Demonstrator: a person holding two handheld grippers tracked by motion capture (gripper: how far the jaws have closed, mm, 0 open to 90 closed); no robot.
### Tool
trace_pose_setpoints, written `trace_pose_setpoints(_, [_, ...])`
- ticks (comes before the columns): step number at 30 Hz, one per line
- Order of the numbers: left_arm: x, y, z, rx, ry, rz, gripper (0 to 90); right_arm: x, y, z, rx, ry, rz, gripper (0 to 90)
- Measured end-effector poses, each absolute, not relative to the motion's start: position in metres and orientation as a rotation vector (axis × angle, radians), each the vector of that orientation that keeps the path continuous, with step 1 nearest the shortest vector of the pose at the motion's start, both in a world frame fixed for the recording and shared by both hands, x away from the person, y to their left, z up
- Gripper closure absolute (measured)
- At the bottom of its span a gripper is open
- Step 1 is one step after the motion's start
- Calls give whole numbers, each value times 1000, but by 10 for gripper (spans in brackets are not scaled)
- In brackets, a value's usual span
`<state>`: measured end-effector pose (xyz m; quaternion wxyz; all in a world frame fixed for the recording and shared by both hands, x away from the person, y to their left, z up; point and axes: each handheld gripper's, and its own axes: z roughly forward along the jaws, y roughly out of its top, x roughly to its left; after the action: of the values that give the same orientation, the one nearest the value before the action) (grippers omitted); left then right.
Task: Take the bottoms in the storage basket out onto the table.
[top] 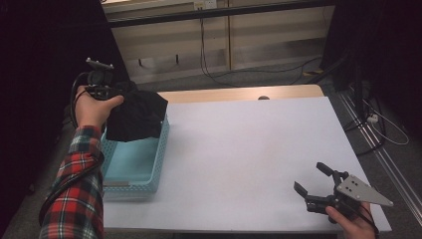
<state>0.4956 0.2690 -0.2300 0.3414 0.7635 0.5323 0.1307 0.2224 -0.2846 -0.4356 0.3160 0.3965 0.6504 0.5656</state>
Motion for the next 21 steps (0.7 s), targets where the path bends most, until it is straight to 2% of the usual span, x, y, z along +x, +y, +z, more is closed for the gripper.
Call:
trace_pose_setpoints(9, [492, 262, -211, 1972, 1335, 384, 778, 223, -285, -436, 1041, 1714, 1487, 53])
trace_pose_setpoints(21, [489, 245, -198, 1937, 1260, 363, 778, 223, -285, -436, 1042, 1714, 1490, 53])
